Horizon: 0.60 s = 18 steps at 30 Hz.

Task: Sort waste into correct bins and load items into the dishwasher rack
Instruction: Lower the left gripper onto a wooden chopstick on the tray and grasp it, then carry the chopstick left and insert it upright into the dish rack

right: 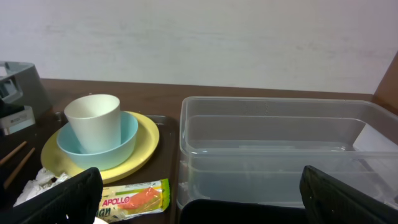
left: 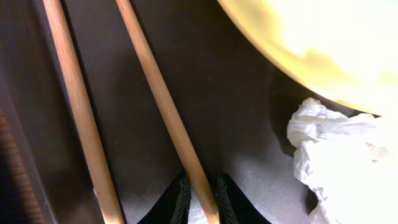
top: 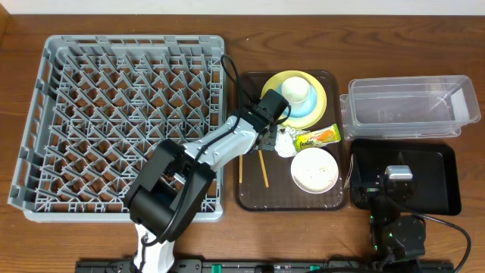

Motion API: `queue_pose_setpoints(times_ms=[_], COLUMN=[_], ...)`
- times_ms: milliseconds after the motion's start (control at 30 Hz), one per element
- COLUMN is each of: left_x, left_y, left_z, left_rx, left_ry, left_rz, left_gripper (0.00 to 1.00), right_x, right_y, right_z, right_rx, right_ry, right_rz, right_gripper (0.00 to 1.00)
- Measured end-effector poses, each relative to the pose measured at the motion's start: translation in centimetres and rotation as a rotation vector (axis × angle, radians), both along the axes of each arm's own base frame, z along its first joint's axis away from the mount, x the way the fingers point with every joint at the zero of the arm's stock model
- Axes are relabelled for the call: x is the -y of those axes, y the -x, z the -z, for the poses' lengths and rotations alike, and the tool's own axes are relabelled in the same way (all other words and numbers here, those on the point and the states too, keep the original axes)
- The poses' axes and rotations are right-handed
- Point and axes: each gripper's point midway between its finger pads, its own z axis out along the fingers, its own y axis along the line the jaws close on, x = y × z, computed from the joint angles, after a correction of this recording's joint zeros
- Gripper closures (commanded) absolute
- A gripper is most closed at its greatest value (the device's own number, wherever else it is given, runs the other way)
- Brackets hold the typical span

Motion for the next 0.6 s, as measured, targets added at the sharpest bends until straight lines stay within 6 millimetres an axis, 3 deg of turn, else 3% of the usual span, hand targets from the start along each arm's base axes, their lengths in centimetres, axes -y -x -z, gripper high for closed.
queue_pose_setpoints(times_ms=[67,167,600], left_x=[0.22,0.28,0.38], left_y=[-0.03,0.06,0.35], left_z=[-0.04,-0.02,0.0], left_rx=[-0.001,-0.006,-0.025], left_ry=[0.013,0.019,0.033], left_rz=[-0.006,-0.011,-0.037], left_gripper=[0.89,0.92,0.88], right_x=[0.0,0.0,0.0], right_y=[0.0,0.0,0.0], right_z=[0.0,0.0,-0.01], right_rx=[0.0,0.0,0.0], right_ry=[0.0,0.0,0.0], right_rz=[0.0,0.0,0.0], right_gripper=[0.01,0.01,0.01])
